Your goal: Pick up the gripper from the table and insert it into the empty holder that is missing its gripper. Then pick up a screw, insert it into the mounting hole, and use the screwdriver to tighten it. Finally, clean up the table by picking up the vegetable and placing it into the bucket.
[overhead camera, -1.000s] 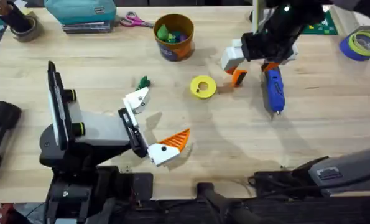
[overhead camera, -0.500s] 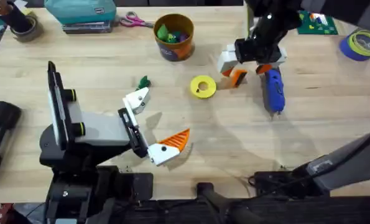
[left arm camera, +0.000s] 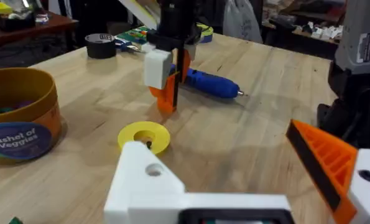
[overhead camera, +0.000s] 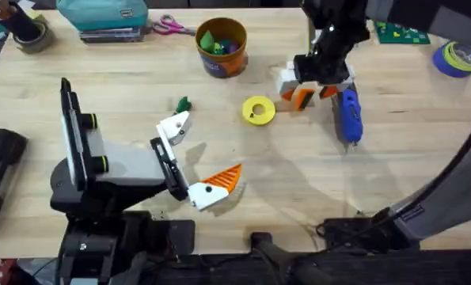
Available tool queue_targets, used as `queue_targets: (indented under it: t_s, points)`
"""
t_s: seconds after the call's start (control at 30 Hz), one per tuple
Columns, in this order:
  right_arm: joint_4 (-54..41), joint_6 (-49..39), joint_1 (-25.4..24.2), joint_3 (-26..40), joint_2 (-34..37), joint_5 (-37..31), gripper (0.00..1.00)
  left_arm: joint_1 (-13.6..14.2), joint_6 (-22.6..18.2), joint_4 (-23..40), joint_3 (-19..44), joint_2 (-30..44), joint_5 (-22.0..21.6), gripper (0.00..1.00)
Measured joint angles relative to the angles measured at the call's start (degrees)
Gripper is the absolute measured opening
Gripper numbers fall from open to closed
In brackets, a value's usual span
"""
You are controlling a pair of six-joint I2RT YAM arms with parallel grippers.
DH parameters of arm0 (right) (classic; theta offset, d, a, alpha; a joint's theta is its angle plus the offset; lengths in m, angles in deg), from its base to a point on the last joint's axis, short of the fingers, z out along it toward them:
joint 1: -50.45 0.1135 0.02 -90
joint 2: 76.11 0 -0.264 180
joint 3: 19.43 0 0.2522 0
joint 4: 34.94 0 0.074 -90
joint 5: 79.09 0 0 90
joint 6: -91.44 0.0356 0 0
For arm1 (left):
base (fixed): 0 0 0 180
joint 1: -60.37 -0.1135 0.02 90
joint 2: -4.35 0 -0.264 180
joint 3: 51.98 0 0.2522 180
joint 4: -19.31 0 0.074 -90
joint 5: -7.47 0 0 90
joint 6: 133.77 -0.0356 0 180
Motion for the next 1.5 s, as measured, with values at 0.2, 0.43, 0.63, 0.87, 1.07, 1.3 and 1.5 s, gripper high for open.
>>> queue_targets:
  t_s: [0.2,0.43,0.63,0.87,1.07,1.3,1.5]
  points:
    - [1.19,0.66,-0.15,0.0,0.0,-0.03,0.094,0.0,0.0,0.0,0.0,0.01,0.01,0.986]
    - [1.23,0.73,-0.26,0.0,0.0,-0.02,0.012,0.0,0.02,0.0,0.0,0.0,0.0,0.986]
    - [0.81,0.73,-0.26,0.21,0.0,-0.02,0.01,0.0,0.0,0.0,0.0,0.01,0.0,0.986]
    - [-4.27,0.73,-0.25,4.4,-2.04,0.0,0.01,0.0,0.01,0.0,0.0,0.01,0.0,0.986]
    - [-7.04,0.73,-0.26,9.82,-8.02,1.91,0.01,0.0,0.01,0.0,0.0,0.0,0.0,0.986]
    - [-3.76,0.72,-0.26,10.19,-16.52,10.59,0.01,0.0,0.0,0.0,0.0,0.0,0.0,0.985]
    - [0.01,0.73,-0.26,10.19,-20.53,18.75,0.01,0.0,0.0,0.0,0.0,0.0,0.02,0.986]
